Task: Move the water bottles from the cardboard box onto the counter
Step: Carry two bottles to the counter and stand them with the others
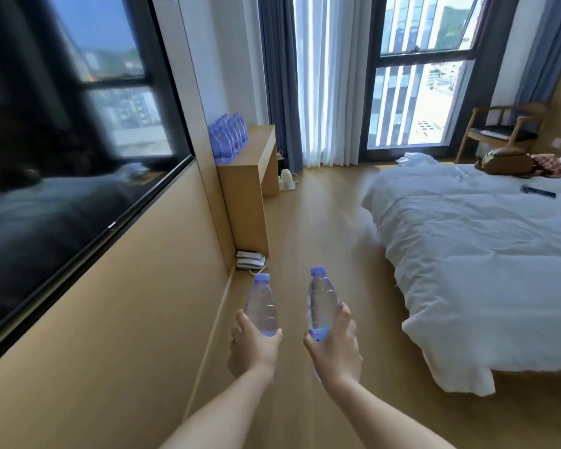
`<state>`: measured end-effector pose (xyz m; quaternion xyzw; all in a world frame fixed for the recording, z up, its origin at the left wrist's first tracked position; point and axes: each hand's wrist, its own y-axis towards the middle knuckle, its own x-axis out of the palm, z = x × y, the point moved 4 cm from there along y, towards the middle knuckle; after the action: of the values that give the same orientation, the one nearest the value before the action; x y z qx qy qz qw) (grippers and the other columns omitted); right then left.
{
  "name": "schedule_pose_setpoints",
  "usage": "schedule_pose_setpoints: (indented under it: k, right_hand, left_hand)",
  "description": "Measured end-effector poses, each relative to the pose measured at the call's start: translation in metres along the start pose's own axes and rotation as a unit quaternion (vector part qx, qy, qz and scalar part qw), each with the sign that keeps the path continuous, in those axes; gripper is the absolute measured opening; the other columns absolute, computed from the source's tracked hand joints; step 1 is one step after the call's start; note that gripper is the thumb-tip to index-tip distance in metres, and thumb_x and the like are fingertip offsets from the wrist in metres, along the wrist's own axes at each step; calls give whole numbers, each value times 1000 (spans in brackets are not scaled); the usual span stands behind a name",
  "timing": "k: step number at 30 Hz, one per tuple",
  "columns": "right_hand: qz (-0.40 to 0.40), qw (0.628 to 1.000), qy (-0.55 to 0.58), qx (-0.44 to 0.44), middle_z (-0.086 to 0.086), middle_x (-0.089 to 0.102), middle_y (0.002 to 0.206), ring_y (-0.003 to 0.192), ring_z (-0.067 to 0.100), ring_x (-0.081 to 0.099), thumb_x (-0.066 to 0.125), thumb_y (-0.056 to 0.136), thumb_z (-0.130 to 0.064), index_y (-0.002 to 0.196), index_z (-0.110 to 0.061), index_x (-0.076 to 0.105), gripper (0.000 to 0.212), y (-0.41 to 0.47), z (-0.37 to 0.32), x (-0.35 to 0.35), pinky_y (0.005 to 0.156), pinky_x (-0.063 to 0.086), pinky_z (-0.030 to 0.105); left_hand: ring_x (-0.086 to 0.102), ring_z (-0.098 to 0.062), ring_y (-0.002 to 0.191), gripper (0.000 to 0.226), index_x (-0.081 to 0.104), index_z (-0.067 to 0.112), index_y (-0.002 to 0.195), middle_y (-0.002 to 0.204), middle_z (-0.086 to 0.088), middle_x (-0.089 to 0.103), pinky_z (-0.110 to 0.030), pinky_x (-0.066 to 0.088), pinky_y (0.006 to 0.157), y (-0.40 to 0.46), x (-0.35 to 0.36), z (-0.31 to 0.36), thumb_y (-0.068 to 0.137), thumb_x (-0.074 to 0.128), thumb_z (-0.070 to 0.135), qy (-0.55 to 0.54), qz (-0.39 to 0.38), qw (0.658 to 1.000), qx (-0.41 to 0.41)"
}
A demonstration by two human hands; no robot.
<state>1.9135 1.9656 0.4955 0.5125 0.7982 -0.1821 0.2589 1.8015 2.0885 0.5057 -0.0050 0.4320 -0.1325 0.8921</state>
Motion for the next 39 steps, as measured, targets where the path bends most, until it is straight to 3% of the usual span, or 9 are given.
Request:
schedule_pose_setpoints:
  k: [11, 24, 29, 39]
  right_hand:
    - [-20, 999, -19, -25, -2, 37, 141, 120, 24, 50, 63, 77, -43, 146, -30, 12, 87, 236, -53, 47, 87, 44, 35]
    - [19, 999, -19, -24, -6, 38, 142, 119, 22, 51, 63, 76, -42, 144, -36, 12, 85, 538, -128, 130, 84, 45, 35]
    - [21, 999, -4, -29, -11, 36, 144, 121, 19, 51, 63, 73, -43, 141, -40, 12, 85, 640, -157, 147, 82, 43, 34]
    - [-15, 999, 16, -29, -8, 36, 143, 118, 20, 52, 60, 73, -48, 145, -35, 12, 87, 878, -173, 196, 79, 43, 33]
  left_hand:
    - [57, -31, 114, 83, 23, 20, 142, 129, -8, 52, -40, 46, 86, 186, 55, 115, 78, 67, 52, -2, 25, 998, -51]
    - [59, -30, 107, 74, 28, 20, 135, 121, -6, 55, -38, 50, 81, 476, 135, 286, 79, 66, 51, -20, 0, 1000, 1]
    - [53, -27, 117, 83, 20, 23, 142, 129, -3, 50, -40, 46, 90, 559, 165, 356, 79, 65, 55, -17, -10, 1000, 22]
    - [52, -28, 120, 86, 17, 22, 145, 134, -4, 49, -40, 44, 93, 736, 261, 475, 81, 64, 53, -24, -6, 1000, -2]
